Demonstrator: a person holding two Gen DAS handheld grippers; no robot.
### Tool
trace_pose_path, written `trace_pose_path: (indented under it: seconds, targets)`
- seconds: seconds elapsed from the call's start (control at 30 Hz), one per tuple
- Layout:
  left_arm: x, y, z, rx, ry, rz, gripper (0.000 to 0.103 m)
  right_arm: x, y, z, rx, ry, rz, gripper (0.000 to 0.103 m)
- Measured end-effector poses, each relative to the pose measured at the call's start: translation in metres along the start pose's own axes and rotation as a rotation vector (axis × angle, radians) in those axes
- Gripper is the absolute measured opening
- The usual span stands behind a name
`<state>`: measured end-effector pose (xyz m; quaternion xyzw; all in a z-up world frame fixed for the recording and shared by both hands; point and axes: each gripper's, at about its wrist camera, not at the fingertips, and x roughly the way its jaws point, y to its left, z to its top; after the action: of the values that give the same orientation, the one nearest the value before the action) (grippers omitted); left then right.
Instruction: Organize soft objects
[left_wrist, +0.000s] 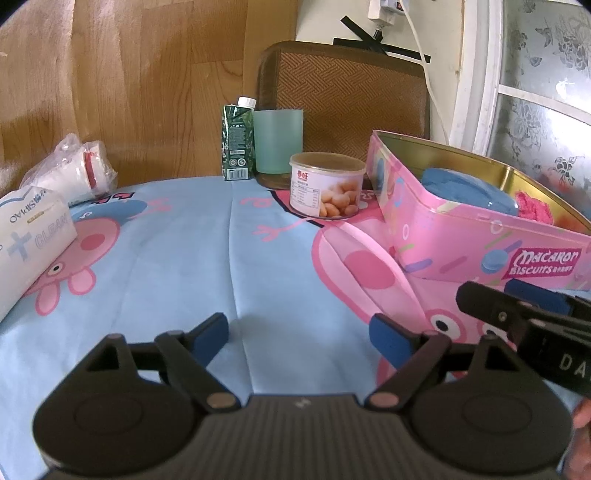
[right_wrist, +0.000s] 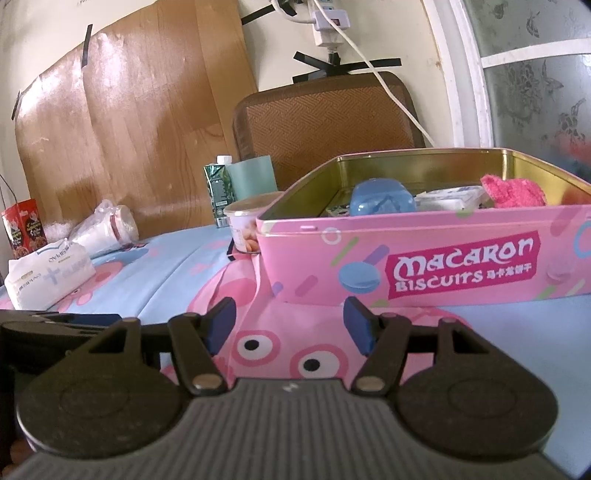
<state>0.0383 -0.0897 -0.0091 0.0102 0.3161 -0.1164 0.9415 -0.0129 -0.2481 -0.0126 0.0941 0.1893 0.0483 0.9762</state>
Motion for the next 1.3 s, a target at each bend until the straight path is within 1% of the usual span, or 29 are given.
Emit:
trace_pose_path:
  seconds: [0.43,0.53,0.87,1.3]
  targets:
    - [0.0002,-0.0002,-0.0001,0.001,0.001,0.008,0.087,0.0009,-0.0033,0.0002,0.014,0.012,0.001,0.069]
    - [0.0005,-0.0006,-0.0002,0.002,0.002,0.004,0.089,0.0016,-0.0037,0.0006,0.016,0.015,0.002,0.069]
    - [0.0015,0.0018,0.0002,0.004,0.005,-0.005,0.091,0.0026,-0.0028,0.0001,0.02,0.026,0.0,0.069]
    - [0.0029,0.0041,0.0009,0.004,0.015,-0.011,0.098,0.0035,-0.0042,0.0,0.042,0.032,-0.004,0.069]
